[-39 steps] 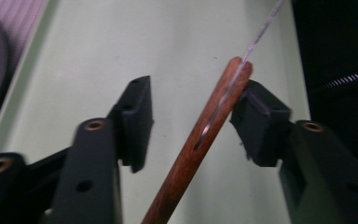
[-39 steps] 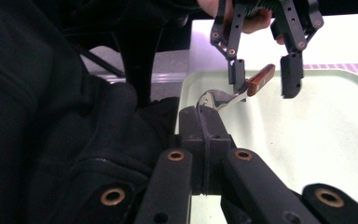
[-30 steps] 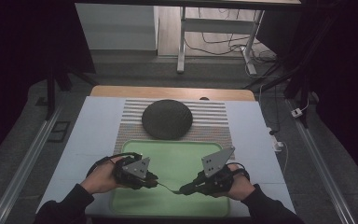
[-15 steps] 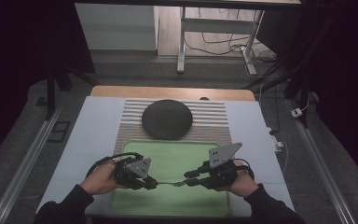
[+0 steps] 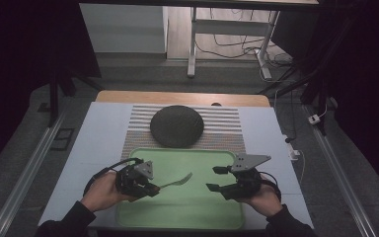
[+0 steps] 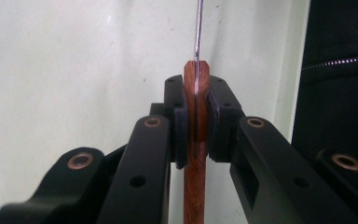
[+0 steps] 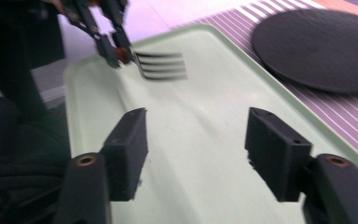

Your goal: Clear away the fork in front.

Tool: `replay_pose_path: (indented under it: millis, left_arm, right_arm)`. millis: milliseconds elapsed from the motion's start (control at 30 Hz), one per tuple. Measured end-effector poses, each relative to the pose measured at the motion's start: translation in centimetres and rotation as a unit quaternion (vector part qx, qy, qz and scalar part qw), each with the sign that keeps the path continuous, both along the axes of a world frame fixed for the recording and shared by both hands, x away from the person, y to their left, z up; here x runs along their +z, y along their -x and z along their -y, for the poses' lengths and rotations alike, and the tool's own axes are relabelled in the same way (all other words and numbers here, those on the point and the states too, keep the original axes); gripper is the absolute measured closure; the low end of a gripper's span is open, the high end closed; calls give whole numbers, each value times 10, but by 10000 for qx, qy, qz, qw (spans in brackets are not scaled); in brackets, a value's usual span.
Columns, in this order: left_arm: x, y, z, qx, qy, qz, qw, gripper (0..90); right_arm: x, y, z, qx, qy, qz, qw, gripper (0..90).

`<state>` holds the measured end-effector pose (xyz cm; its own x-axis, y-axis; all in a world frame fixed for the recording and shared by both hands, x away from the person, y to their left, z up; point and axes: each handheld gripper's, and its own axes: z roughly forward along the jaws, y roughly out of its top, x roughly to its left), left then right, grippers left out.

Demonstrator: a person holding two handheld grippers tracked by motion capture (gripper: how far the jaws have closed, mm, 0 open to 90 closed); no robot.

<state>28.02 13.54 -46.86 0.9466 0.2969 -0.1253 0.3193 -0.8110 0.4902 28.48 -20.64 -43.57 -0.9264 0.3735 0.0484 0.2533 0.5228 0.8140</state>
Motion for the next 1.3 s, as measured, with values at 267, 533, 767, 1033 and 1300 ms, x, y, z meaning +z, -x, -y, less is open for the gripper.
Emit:
replay_pose_path:
  millis: [267,533,767,1033,1300]
  left_arm:
    - [1,4,-5,691,-166,-188,9973,796]
    - [-4,11,-9,1541,-192,-372,9872,795]
    - [-16,8,-15,2308,-196,-701,9703,795]
    - [-29,-1,-23,3017,-367,-940,9480,795]
    - [-38,-10,-28,3540,-518,-1063,9277,793]
  right_arm:
    - [-4,19,13,-662,234,104,9975,199]
    - [-5,33,30,-1197,170,74,9926,123]
    - [-6,37,45,-1619,65,34,9868,67]
    - [-10,44,58,-1865,108,57,9824,59]
    - [-11,47,64,-1954,128,17,9806,59]
